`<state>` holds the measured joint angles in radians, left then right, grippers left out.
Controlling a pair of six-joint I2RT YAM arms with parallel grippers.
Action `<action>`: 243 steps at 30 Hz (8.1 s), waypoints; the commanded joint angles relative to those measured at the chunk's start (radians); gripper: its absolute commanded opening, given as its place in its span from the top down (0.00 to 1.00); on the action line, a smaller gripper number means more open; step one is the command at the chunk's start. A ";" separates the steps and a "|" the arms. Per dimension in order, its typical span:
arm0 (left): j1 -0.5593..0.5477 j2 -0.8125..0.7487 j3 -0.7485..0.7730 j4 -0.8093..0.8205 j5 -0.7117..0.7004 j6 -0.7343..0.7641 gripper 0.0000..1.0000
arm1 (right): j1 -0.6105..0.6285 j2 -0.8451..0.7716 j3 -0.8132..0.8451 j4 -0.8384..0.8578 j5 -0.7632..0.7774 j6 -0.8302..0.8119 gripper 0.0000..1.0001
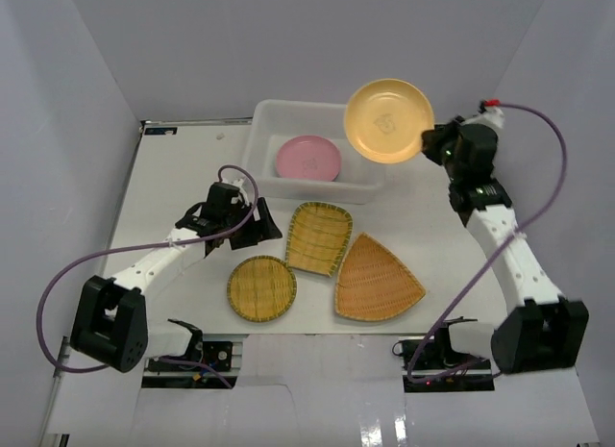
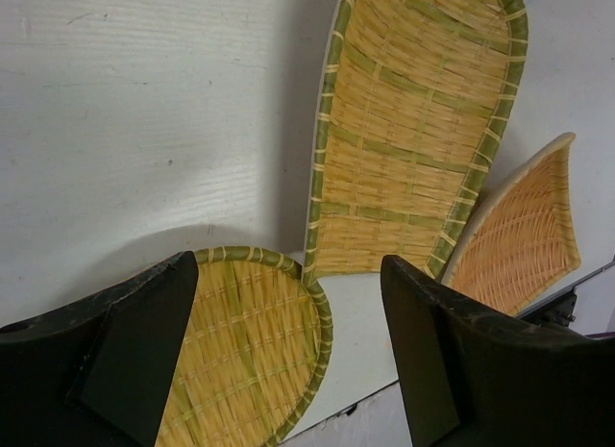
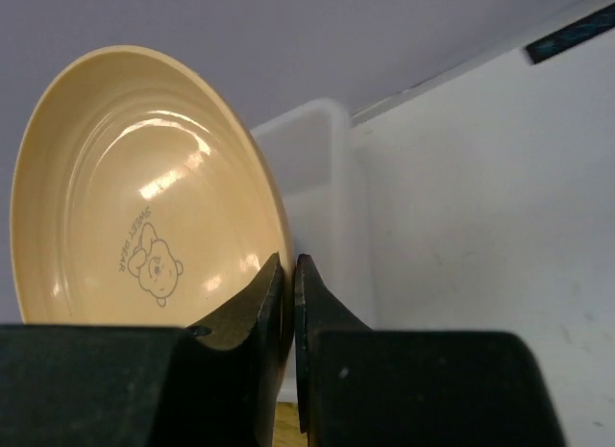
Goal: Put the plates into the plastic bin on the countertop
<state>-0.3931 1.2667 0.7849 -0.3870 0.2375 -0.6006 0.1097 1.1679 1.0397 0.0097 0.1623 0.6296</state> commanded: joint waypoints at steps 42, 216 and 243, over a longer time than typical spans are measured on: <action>-0.190 0.249 0.162 0.103 -0.150 -0.036 1.00 | 0.318 -0.383 -0.395 -0.286 -0.063 -0.223 0.10; 0.060 -0.481 -0.444 -0.247 -0.099 -0.505 0.62 | 0.209 0.285 0.234 0.145 -0.593 -0.068 0.10; 0.057 -0.888 -0.256 -0.193 -0.179 -0.381 1.00 | 0.246 -0.131 -0.110 0.013 -0.498 -0.091 0.10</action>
<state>-0.3359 0.4023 0.4526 -0.5846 0.0673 -1.0119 0.3538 1.0985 0.9798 0.0269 -0.3580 0.5426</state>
